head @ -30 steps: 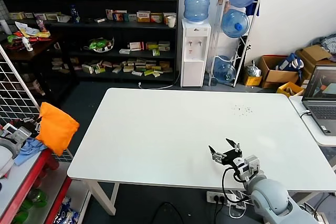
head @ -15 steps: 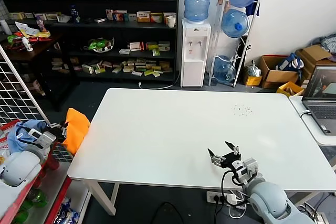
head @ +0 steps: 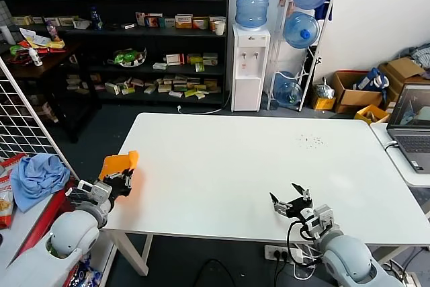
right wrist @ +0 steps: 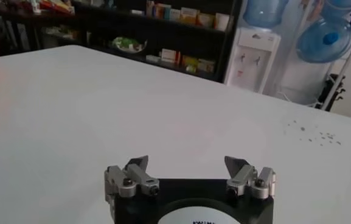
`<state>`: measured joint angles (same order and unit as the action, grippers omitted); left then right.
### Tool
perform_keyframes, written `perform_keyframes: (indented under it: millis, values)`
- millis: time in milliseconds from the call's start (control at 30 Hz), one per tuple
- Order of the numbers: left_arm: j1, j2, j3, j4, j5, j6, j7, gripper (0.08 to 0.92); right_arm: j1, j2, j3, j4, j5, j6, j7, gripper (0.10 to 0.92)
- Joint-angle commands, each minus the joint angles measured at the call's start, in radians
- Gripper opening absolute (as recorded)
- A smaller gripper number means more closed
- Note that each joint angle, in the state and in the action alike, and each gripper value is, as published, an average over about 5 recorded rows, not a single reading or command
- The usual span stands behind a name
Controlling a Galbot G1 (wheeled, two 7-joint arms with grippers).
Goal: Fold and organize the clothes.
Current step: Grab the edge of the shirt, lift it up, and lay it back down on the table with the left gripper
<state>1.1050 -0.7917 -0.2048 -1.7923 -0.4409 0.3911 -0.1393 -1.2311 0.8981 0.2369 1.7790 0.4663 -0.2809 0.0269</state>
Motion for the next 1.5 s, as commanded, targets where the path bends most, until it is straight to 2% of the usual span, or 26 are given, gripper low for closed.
perform_keyframes:
  millis: [33,300,767,1000,1167,1233,1500]
  values:
    - [-0.007,-0.299,0.142,0.030,0.056,-0.012,-0.061,0.129,-0.004,-0.012,0.007,-0.009,0.004,0.006,0.001,0.823]
    - [-0.032,-0.501,0.210,0.109,0.098,-0.066,-0.125,0.129,-0.019,-0.013,0.039,-0.008,0.004,0.009,0.016,0.823]
    - [-0.093,-0.761,0.297,0.251,0.117,-0.170,-0.209,0.129,-0.010,-0.007,0.053,-0.037,0.005,0.006,0.085,0.823]
    - [-0.120,-0.855,0.300,0.351,0.099,-0.307,-0.221,0.129,0.007,-0.020,0.050,-0.054,0.016,-0.006,0.095,0.823]
    - [-0.118,-0.864,0.309,0.376,0.101,-0.459,-0.172,0.138,0.033,-0.030,0.045,-0.060,0.025,-0.013,0.102,0.823]
    - [-0.110,-0.844,0.312,0.360,0.106,-0.524,-0.148,0.173,0.037,-0.028,0.044,-0.063,0.014,-0.012,0.100,0.823]
    - [-0.025,-0.658,0.227,0.251,0.125,-0.627,-0.090,0.393,-0.001,0.018,0.050,-0.063,-0.190,0.028,0.042,0.823]
